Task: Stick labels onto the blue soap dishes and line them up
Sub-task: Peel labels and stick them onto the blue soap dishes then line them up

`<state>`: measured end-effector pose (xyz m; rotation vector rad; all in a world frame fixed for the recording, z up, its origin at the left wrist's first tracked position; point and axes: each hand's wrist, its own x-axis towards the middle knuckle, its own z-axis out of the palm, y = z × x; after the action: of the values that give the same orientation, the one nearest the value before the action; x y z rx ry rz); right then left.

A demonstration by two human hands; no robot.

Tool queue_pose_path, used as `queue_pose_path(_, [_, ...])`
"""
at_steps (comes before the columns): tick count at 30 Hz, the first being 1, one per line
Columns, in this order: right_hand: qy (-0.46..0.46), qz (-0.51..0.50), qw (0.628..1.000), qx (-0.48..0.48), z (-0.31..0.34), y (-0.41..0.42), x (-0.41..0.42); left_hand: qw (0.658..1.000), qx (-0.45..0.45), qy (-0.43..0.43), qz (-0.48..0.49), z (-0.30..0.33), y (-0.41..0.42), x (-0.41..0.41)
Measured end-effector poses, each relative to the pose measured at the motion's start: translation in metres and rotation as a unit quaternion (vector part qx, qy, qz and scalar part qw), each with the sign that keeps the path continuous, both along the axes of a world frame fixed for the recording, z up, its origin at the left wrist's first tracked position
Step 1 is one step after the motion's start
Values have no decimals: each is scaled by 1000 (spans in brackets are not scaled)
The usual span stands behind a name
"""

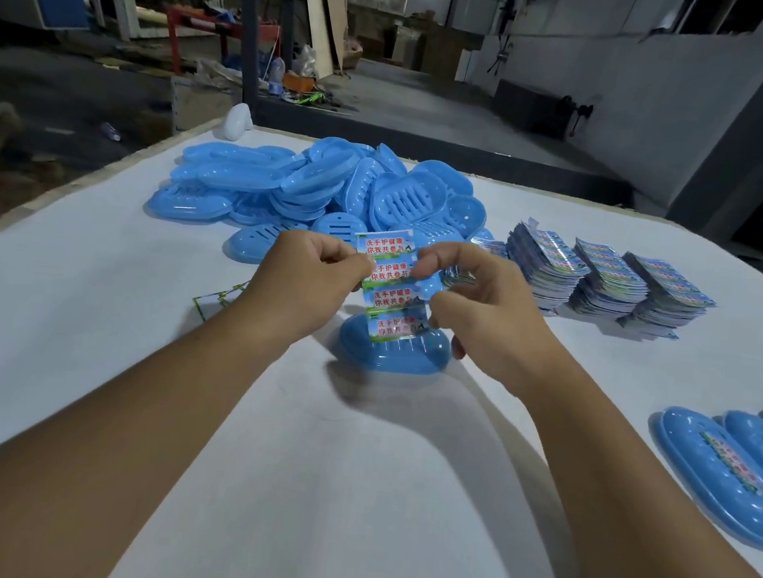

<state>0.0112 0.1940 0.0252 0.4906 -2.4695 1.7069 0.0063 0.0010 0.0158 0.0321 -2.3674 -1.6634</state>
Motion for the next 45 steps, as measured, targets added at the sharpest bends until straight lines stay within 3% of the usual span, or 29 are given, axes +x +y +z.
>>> queue_pose_path(5, [1,-55,997,-63,1,0,-3,995,-8,-8,-98,-5,5,6])
queue_pose_path(10, [-21,-71,991,-109,2,3,-6,998,6,7,-62,-2,3,2])
queue_pose_path(18, [-35,-64,992,-105,3,1,-4,998,-5,24,-62,0,2,4])
queue_pose_path(24, [15,-78,996,-49,-2,-1,-8,994,24,35,-104,-2,3,1])
queue_pose_path(35, [33,-2,998,-55,2,-7,5,982,13,86,-170,-1,6,6])
queue_pose_path(45, [30,-14,998,-47,0,-4,0,988,-15,82,-131,-1,7,5])
